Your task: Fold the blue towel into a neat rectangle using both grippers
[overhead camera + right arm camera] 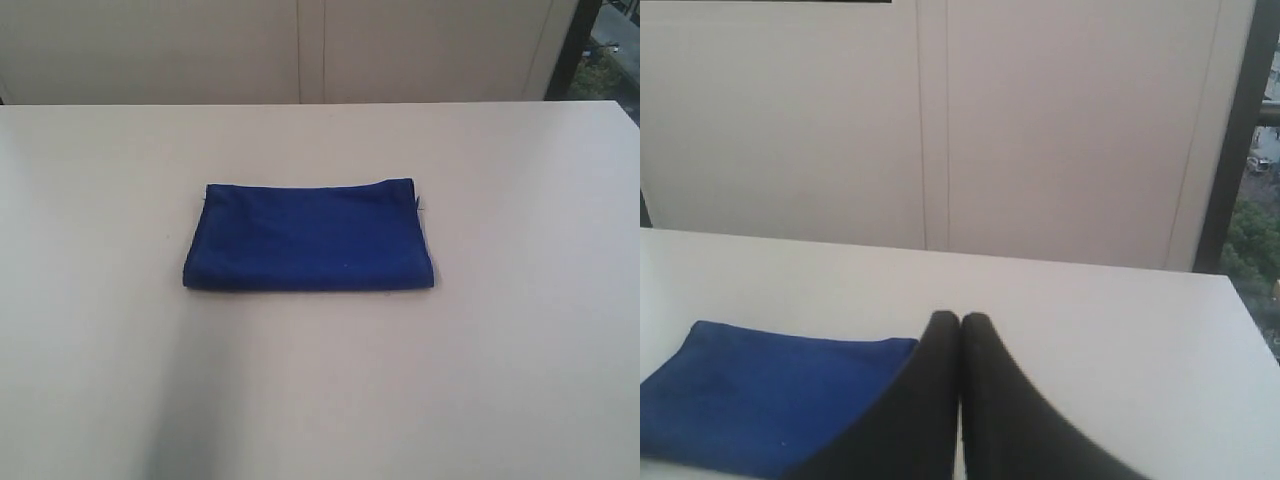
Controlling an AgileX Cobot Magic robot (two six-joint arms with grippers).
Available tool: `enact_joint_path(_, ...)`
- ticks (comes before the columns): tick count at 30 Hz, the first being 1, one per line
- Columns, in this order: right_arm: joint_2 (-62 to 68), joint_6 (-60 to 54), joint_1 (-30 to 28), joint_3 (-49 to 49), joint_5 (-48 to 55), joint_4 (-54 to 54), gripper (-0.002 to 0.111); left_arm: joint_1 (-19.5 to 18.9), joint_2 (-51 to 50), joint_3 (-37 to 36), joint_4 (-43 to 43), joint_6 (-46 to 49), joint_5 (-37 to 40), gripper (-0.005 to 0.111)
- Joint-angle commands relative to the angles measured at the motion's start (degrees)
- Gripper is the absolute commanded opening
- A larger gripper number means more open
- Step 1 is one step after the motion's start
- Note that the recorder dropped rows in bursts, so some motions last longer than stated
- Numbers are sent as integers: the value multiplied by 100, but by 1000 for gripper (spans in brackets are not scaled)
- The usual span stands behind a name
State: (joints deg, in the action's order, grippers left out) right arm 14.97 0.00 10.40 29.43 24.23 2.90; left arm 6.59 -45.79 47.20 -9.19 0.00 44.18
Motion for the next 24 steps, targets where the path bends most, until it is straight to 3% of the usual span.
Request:
enact_joint_path(1,-50,0,-17,-375,-84,-144,0,-21,45,-17,-38,0,24,0)
enact_joint_path(7,-277,0,-17,-1227,-83,-144,0,-21,45,-17,-38,0,24,0)
enact_joint_path(12,-517,0,-17,-1541,551,-144,0,-21,45,-17,-38,0,24,0)
enact_joint_path(19,-1497,0,-51,-1944,278,-144,0,-21,45,-17,-38,0,24,0)
enact_joint_path(24,-1497,0,-230,-2159,97,-144,0,-21,45,-17,-38,0,4,0)
